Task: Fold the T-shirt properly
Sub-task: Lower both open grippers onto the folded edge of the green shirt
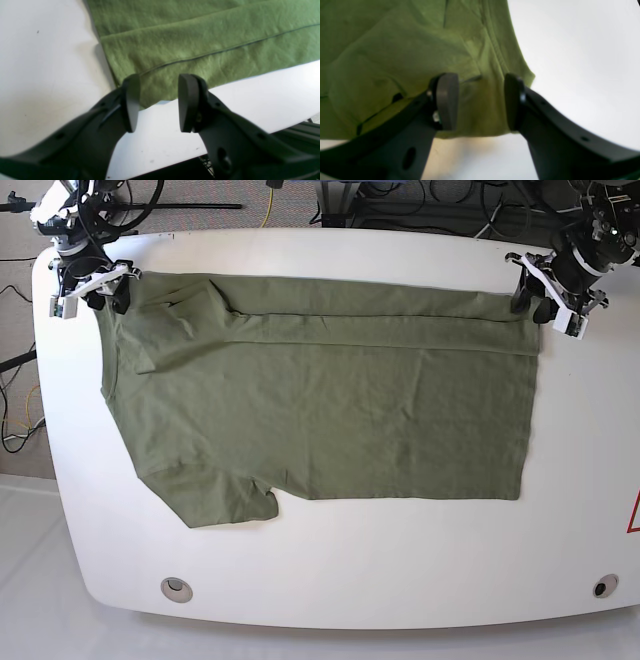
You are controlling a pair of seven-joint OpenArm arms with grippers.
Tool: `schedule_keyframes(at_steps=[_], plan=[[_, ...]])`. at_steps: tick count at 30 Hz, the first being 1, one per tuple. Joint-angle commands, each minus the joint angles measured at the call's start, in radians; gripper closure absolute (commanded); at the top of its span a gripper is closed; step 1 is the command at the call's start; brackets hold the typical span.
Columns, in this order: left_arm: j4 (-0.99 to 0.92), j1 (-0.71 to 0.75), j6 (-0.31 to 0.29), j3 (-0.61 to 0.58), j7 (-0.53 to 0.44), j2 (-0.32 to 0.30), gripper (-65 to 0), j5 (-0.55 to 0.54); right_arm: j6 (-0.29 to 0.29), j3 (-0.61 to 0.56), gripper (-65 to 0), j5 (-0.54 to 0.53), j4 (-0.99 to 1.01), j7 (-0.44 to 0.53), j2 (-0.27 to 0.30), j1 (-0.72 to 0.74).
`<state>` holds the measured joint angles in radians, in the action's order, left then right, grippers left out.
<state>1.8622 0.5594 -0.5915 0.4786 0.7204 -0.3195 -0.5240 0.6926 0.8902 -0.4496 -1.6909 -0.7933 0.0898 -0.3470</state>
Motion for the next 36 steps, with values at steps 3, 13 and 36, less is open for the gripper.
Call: schedule_keyframes(at_steps=[3,13,36], plan=[[0.023,0.005,0.006,0.014,-0.021,-0.015,-23.9,-0.007,0.006,0.005,-27.9,-0.018,-0.012,0.020,0.022,0.008],[0.026,0.014,0.002,0.013,-0.029,-0.016,-24.3,-0.009,0.006,0.036,-28.1,-0.050,0.006,0.007,0.022,0.061],[0.036,0.064,0.006,0.021,-0.038,-0.010,-24.3,-0.016,0.006,0.036,-27.9,-0.114,-0.033,-0.016,-0.023,0.050]])
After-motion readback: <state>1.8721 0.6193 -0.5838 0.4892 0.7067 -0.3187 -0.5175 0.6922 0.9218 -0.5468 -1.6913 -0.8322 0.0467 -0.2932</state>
